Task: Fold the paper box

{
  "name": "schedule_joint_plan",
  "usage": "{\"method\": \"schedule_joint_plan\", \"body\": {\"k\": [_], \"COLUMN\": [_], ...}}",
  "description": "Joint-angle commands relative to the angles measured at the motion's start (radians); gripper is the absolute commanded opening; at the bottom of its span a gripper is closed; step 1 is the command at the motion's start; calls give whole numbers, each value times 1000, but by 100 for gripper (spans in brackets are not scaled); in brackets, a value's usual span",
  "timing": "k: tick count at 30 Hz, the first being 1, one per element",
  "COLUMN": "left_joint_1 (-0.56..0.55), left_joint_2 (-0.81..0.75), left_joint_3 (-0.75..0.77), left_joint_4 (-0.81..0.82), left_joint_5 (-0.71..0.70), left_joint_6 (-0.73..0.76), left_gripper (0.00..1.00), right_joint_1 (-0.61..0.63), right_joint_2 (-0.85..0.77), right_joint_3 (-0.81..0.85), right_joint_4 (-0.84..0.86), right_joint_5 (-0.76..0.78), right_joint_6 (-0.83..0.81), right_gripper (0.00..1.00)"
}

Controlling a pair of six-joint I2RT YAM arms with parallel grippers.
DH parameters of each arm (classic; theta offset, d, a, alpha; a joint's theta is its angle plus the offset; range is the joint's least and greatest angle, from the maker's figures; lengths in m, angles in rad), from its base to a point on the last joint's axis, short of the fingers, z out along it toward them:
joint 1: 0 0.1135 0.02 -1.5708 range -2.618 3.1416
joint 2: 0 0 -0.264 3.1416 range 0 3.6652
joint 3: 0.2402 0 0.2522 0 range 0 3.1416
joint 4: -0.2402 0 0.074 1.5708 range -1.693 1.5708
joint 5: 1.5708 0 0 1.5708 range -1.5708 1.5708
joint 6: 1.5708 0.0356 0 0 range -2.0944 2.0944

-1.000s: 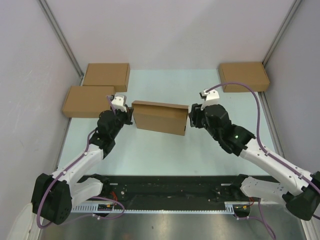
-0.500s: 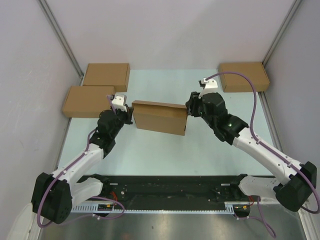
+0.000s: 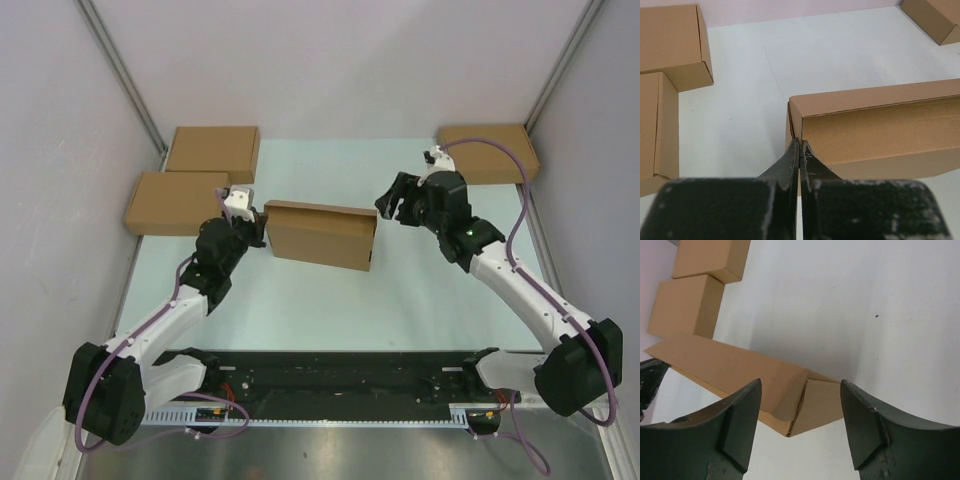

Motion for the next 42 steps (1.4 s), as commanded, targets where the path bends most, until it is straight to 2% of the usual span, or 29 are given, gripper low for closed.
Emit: {"method": "schedule_joint_plan", "body": {"k": [1,8,13,23,31,38,42], "left_joint_1": [-7,-7,-7,-7,-7,-7,-7], "left_joint_2": [15,18,15,15,6,4,-3], "left_joint_3": [16,19,15,16,18,24,27], "left_joint_4": [-70,-73,-70,-72,-80,-90,-106], "left_joint_5": [21,20,20,20,20,-6,-23], "left_joint_6": [-18,-20,-23,-28,-32,-31,-37], "left_gripper": [0,0,0,0,1,0,0], "right_joint_1": [-46,-51,-57,-120,-206,-213,-189], "right_joint_2": [-11,22,48,39,74,54,-20], "right_joint_3": [-6,-52,-93,-220,-325,-323,-250], "right_joint_4": [48,95,135,215,382,447,307], "right_joint_5": [-190,-261,-286,-367,-499,-517,-410], "right_joint_6": [121,167,201,273,376,397,269], "right_gripper": [70,69,64,59,58,68,70]}}
